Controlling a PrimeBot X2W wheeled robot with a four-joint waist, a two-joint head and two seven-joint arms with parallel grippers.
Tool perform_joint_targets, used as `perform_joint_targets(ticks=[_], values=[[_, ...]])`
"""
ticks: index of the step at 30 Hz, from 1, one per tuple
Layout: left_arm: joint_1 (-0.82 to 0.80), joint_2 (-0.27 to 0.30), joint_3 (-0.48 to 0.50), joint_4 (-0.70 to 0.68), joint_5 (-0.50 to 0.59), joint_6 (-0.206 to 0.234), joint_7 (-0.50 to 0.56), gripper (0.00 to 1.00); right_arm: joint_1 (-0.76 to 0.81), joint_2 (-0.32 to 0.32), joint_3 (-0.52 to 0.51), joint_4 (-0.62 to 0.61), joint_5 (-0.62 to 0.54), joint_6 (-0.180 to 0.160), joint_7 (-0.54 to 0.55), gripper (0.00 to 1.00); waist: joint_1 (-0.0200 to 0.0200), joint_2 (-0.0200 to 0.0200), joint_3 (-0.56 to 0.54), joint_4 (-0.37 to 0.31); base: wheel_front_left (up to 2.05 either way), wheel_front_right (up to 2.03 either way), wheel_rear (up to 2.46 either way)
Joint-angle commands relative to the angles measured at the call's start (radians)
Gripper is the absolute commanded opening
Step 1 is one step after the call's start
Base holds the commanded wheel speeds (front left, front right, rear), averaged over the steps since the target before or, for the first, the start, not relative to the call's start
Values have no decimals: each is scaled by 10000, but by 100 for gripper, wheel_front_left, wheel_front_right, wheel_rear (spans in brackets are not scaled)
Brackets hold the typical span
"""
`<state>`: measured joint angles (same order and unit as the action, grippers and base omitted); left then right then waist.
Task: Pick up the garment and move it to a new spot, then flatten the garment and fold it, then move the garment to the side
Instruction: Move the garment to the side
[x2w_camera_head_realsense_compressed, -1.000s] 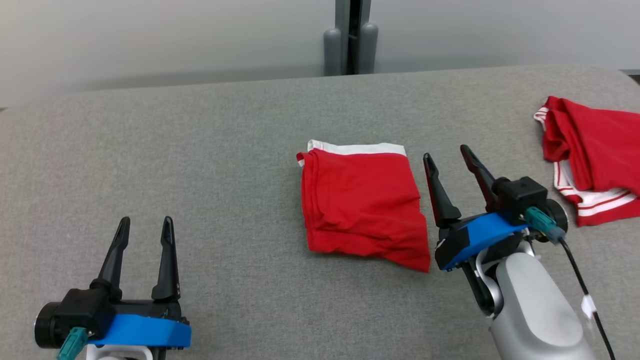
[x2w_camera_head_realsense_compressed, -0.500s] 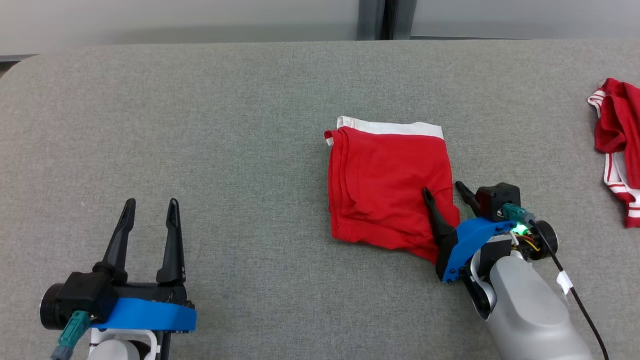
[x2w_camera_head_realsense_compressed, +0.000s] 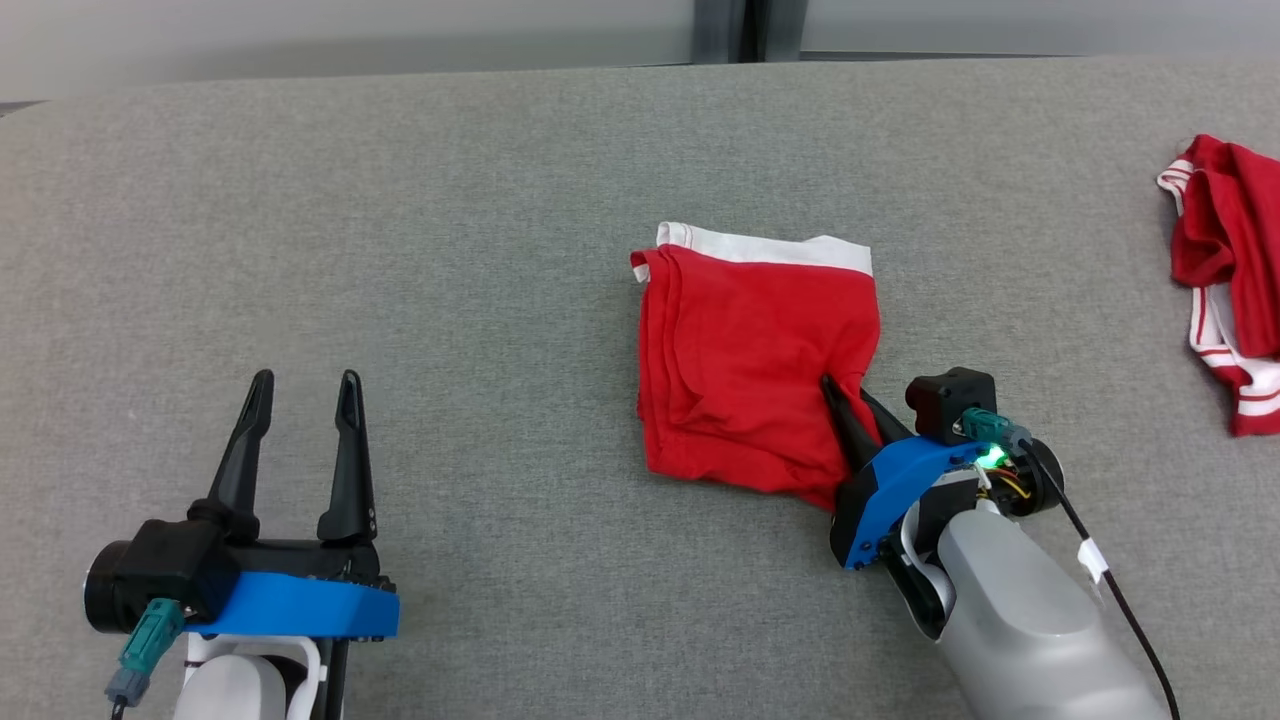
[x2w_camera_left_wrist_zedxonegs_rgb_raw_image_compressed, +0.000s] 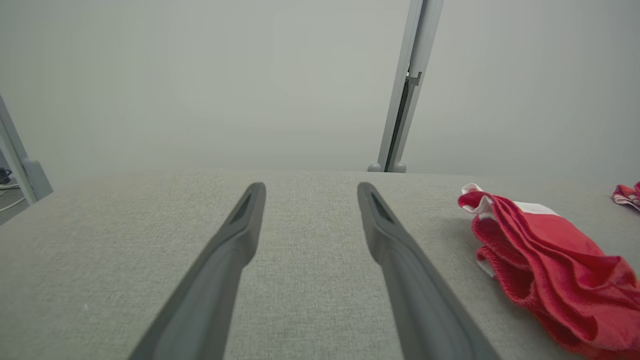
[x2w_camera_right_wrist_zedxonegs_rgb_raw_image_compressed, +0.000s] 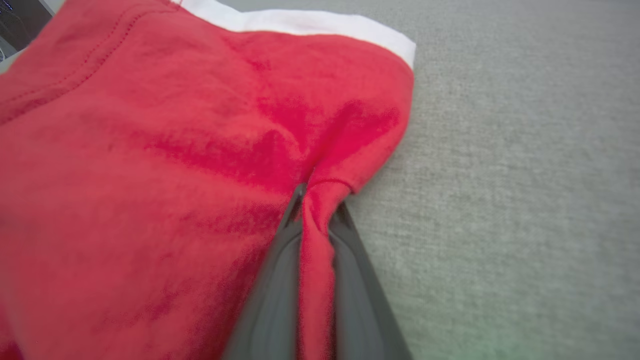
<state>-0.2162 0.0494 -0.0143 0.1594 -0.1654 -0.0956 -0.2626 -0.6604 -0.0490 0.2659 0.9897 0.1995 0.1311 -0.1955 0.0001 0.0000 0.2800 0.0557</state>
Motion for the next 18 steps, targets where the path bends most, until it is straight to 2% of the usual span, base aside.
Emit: perform_joint_targets(ticks=[1,13,18], values=[[-112,30,-35,-36,6,7,-28,100,-71,-59,72,165,-15,-13,-88,0,-1,0,69,-214,0,0,0],[-142,84,425,-202,472,-157,-28,100,52,-962,87,-509,-217,-13,-631,0,-1,0,504,-2167,0,0,0],[-373,140,380,-214,639,-234,-28,100,210,-1410,-123,-896,-192,-12,-675,0,-1,0,666,-2625,0,0,0]])
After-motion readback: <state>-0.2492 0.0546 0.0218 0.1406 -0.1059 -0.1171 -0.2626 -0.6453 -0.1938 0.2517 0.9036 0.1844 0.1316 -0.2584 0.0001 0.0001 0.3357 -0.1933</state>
